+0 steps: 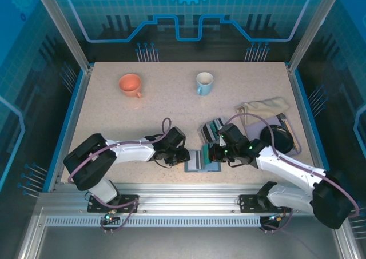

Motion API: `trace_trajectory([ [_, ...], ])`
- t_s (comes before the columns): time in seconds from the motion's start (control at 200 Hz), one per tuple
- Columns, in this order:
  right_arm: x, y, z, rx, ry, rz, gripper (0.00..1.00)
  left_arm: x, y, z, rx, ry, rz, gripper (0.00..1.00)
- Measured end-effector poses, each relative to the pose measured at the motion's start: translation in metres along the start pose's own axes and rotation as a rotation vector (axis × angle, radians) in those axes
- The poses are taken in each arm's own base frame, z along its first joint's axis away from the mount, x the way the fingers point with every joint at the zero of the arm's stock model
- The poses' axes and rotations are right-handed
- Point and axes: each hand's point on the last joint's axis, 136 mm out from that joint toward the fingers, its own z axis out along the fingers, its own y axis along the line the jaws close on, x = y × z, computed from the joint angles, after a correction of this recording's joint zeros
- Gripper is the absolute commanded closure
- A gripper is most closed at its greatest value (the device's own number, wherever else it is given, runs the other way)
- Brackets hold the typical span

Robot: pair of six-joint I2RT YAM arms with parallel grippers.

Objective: Put the credit cards into the card holder

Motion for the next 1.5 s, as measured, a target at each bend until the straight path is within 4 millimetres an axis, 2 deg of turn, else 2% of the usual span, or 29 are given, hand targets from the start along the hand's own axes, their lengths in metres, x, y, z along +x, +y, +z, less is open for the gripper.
trace_trajectory([
  [0.205,0.001,0.005,0.008,-0.025,0.021,0.006,0.95,0.006,-0.007,0.002,0.021,0.004,0.004,0.72],
  [0.44,-0.001,-0.007,0.002,0.007,-0.012,0.03,0.96,0.004,0.001,-0.011,0.009,-0.049,-0.027,0.62],
  [0.56,-0.004,-0.019,-0.008,0.016,-0.051,0.063,0.96,0.002,0.002,-0.019,0.016,-0.073,-0.036,0.56],
  [0.665,-0.009,-0.022,-0.021,0.017,-0.101,0.074,0.96,0.001,0.001,-0.021,0.02,-0.08,-0.033,0.52],
  [0.83,-0.016,-0.019,-0.045,0.004,-0.195,0.057,0.96,0.001,-0.001,-0.02,0.02,-0.077,-0.016,0.49],
  [0.94,-0.019,-0.012,-0.052,-0.031,-0.223,0.046,0.97,0.001,-0.005,-0.015,0.022,-0.063,-0.007,0.49],
  [1.05,-0.017,-0.007,-0.04,-0.069,-0.19,0.041,0.96,0.003,-0.006,-0.008,0.02,-0.045,-0.007,0.49],
  [1.295,0.007,-0.02,0.009,-0.083,-0.034,0.063,0.97,0.004,-0.007,-0.002,0.025,-0.031,-0.005,0.55],
  [1.501,0.01,-0.021,0.023,-0.107,-0.011,0.054,0.96,0.003,-0.006,0.0,0.016,-0.027,-0.007,0.6],
])
